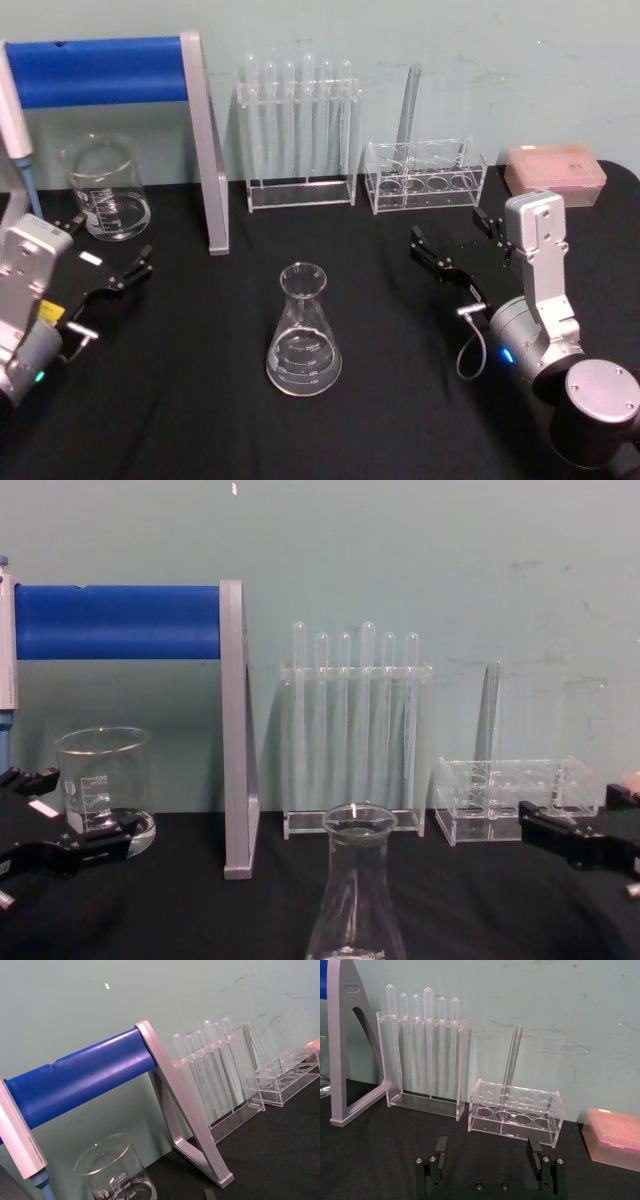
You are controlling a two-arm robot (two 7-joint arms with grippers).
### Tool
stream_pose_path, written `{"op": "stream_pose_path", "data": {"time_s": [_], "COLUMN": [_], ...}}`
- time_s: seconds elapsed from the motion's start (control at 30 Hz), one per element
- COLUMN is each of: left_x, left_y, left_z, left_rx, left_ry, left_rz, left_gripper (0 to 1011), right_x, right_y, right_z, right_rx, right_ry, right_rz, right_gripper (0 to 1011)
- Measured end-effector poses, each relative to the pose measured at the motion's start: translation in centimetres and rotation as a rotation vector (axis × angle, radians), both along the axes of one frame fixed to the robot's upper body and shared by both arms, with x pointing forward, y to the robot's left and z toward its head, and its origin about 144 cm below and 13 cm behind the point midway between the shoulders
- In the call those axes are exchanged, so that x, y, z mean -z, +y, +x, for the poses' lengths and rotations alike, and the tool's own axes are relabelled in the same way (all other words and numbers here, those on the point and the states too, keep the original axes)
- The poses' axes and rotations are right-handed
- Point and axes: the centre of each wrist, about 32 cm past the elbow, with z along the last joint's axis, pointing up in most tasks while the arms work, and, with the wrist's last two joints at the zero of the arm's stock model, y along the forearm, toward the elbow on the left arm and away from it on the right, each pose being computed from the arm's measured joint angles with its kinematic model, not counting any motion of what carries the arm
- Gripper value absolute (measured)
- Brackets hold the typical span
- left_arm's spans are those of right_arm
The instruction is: Grasp the erlenmeyer flask with one hand, shake it three times, then place it back.
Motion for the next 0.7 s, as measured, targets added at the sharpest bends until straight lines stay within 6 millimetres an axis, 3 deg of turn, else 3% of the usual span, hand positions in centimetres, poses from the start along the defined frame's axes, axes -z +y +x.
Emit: {"op": "stream_pose_path", "data": {"time_s": [0.7], "left_x": [0.00], "left_y": [0.00], "left_z": [0.00], "left_rx": [0.000], "left_ry": [0.000], "left_rz": [0.000], "left_gripper": [1001], "right_x": [-0.03], "right_y": [0.00], "right_z": [-0.04], "right_rx": [-0.002], "right_ry": [0.000], "right_rz": [0.003], "right_gripper": [1000]}}
